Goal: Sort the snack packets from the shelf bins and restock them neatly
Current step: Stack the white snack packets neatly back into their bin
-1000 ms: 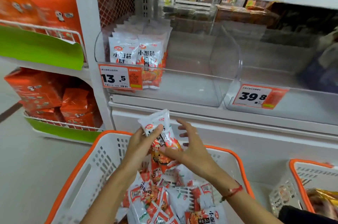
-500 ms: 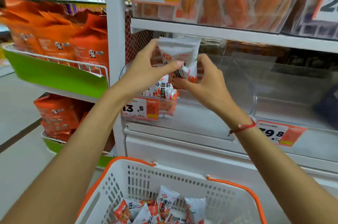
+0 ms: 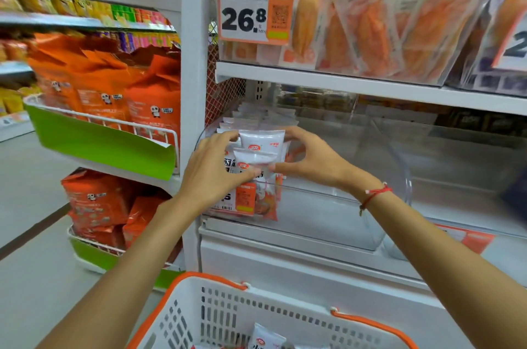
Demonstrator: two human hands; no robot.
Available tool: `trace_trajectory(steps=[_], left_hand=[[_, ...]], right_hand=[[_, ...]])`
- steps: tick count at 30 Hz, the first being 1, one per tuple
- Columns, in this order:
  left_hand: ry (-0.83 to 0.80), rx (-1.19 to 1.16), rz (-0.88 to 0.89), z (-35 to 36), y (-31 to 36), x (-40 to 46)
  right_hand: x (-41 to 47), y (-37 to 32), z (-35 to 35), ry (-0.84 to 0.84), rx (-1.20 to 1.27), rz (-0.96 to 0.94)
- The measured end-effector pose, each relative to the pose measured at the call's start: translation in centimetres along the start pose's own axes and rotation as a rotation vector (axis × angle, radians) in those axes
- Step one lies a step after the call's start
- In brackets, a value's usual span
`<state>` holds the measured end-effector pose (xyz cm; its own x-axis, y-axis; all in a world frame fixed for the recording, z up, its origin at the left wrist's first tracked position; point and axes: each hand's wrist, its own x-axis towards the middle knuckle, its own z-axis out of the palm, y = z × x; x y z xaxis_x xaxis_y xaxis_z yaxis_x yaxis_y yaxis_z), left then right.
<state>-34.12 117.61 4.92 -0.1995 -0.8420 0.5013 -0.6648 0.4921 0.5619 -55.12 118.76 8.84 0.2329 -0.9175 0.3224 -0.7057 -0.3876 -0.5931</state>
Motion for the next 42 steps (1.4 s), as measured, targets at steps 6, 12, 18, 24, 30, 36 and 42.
trace_trajectory(steps=[6, 12, 18, 24, 30, 36, 42], left_hand=[[0.374, -0.067, -0.04, 1.7, -0.9, -3.8], [0.319, 0.127, 0.082, 2.2, -1.8, -4.7], [0.363, 0.228, 0.0, 2.1, -2.5, -5.9], [0.319, 0.24, -0.008, 3.1, -3.1, -6.6], [0.319, 0.27, 0.012, 2.4, -3.0, -6.3], [0.313, 0.098, -0.148, 2.9, -2.4, -6.9], [0.26, 0.055, -0.227, 2.4, -1.5, -7.2]], right_hand=[[1.0, -1.2, 0.3, 0.021, -0.147, -0.073], [0.6, -0.4, 0.7, -0.026, -0.174, 0.037], [1.4, -1.0, -0.4, -0.193, -0.059, 0.108], [2.1, 0.0, 1.3, -0.038, -0.153, 0.038], [1.7, 0.2, 2.4, 0.048, -0.103, -0.006], [1.6, -1.0, 2.1, -0.128, -0.41, -0.022], [-1.4, -1.4, 1.1, 0.05, -0.552, -0.211]])
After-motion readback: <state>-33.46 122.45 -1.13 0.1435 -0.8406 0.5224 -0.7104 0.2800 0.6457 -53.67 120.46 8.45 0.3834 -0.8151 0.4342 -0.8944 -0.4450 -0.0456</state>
